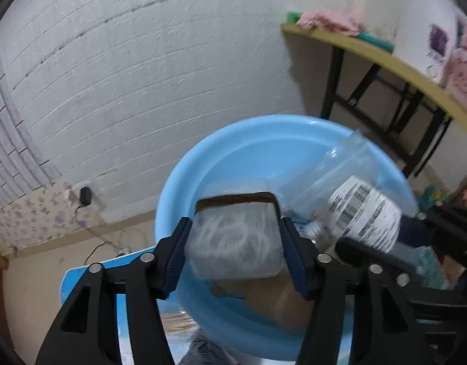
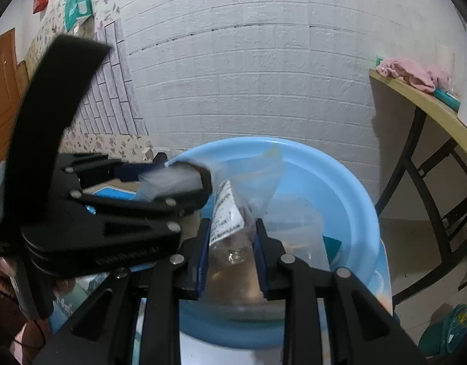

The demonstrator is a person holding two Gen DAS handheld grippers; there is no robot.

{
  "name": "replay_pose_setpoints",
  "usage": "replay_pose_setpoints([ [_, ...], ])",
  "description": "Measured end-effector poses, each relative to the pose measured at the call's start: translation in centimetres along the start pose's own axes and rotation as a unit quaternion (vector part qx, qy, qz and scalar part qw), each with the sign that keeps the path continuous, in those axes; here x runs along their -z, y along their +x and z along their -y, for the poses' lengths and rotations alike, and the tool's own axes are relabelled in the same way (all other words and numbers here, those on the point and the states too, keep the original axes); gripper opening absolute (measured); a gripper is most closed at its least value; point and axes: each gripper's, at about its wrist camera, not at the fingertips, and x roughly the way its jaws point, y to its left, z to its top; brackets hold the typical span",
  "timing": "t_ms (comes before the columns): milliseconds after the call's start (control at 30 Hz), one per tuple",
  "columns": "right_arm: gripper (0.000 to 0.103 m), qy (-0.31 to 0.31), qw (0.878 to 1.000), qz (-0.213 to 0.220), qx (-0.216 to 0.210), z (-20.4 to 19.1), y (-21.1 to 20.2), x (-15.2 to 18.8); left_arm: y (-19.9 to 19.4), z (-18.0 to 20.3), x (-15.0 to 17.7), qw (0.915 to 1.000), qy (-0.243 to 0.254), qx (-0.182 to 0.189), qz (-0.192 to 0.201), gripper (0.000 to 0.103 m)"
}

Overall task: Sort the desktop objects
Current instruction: 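Open both grippers to drop the floss box and bag into the basin, then move both grippers back toward the remaining items on the table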

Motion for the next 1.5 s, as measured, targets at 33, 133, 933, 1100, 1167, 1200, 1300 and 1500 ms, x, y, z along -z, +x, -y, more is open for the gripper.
replay_pose_setpoints([
  [33, 0.027, 0.005, 1.0, -0.001, -0.001, 0.1, 0.2, -0.2, 0.1, -0.2, 0.0, 1.0, -0.005, -0.006, -0.001, 0.064],
  [133, 0.028, 0.021, 1.0, -0.007, -0.017, 0.3, 0.6, -0.8, -0.2, -1.0, -0.2, 0.9997, -0.019, -0.014, 0.004, 0.076],
  [933, 0.047, 0.041, 0.993, 0.109, -0.008, -3.1, -7.6, -0.3, -9.2, -6.1, 5.9, 0.9949, -0.067, -0.009, 0.076, 0.096],
  [1100, 0.05, 0.036, 0.993, 0.116, 0.012, -4.8, -9.4, 0.2, -11.8, -8.1, 9.1, 0.9885, -0.099, 0.001, 0.115, 0.103],
  [1167, 0.055, 0.034, 0.994, 0.104, 0.005, -5.5, -9.5, 0.9, -12.0, -8.7, 10.4, 0.9882, -0.112, -0.009, 0.104, 0.103],
  [1200, 0.058, 0.034, 0.995, 0.099, 0.004, -5.8, -9.5, 1.3, -12.0, -9.1, 11.0, 0.9886, -0.119, -0.025, 0.09, 0.103],
  [1300, 0.058, 0.021, 0.997, 0.074, 0.013, -6.4, -9.3, 2.6, -11.8, -9.9, 12.6, 0.9895, -0.115, -0.054, 0.069, 0.103],
  [1500, 0.058, 0.031, 0.998, 0.055, 0.004, -6.5, -9.8, 5.5, -11.3, -11.0, 15.7, 0.9929, -0.105, -0.048, 0.029, 0.103],
])
